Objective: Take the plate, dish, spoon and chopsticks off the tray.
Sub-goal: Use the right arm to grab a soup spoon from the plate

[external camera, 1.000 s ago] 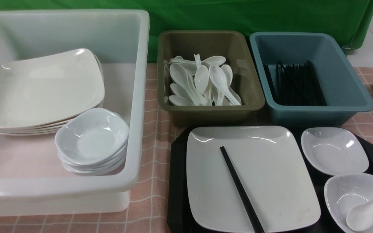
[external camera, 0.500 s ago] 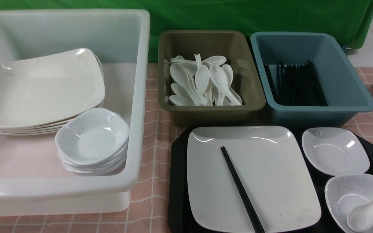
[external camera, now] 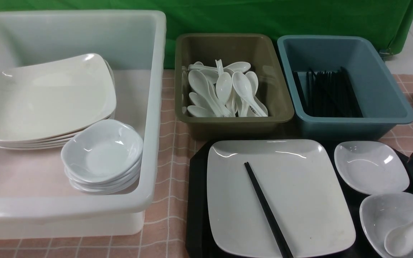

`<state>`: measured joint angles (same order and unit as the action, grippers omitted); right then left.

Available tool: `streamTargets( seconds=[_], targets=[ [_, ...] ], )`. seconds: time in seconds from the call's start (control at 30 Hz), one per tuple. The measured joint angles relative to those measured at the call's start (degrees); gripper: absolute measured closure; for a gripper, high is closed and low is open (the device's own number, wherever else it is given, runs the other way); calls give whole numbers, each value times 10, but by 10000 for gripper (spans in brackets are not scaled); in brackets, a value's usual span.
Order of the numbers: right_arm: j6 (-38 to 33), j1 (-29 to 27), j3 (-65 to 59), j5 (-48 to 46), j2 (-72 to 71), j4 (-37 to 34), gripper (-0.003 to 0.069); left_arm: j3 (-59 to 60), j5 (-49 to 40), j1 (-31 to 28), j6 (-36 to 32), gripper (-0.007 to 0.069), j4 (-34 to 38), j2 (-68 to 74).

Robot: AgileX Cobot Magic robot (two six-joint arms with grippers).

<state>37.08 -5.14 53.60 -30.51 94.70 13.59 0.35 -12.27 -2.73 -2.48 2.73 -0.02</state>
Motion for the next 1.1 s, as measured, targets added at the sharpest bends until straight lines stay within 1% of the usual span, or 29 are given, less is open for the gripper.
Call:
streamTargets(
  seconds=[0.2,0.3,0.33,0.37,0.4,0.43,0.5,0.73,0.93,0.97,1.1],
  targets=[
    [0,0,1,22,13,-1,231,0,0,0,0,619,0,0],
    [0,0,1,24,13,-1,272,0,0,0,0,619,0,0],
    [0,0,1,24,13,-1,308,0,0,0,0,619,0,0],
    [-1,0,1,24,13,-1,326,0,0,0,0,619,0,0],
    [-2,0,1,23,13,-1,412,0,0,0,0,619,0,0],
    [-2,0,1,23,12,-1,467,0,0,0,0,619,0,0],
    [-3,0,1,21,9,-1,487,0,0,0,0,619,0,0],
    [-29,-1,2,11,-24,-1,481,0,0,0,0,619,0,0],
    [-76,2,20,5,-102,-15,481,0,0,0,0,619,0,0],
    [-97,10,38,12,-129,-40,481,0,0,0,0,619,0,0],
    [-141,50,106,60,-152,-119,481,0,0,0,0,619,0,0]
  ],
)
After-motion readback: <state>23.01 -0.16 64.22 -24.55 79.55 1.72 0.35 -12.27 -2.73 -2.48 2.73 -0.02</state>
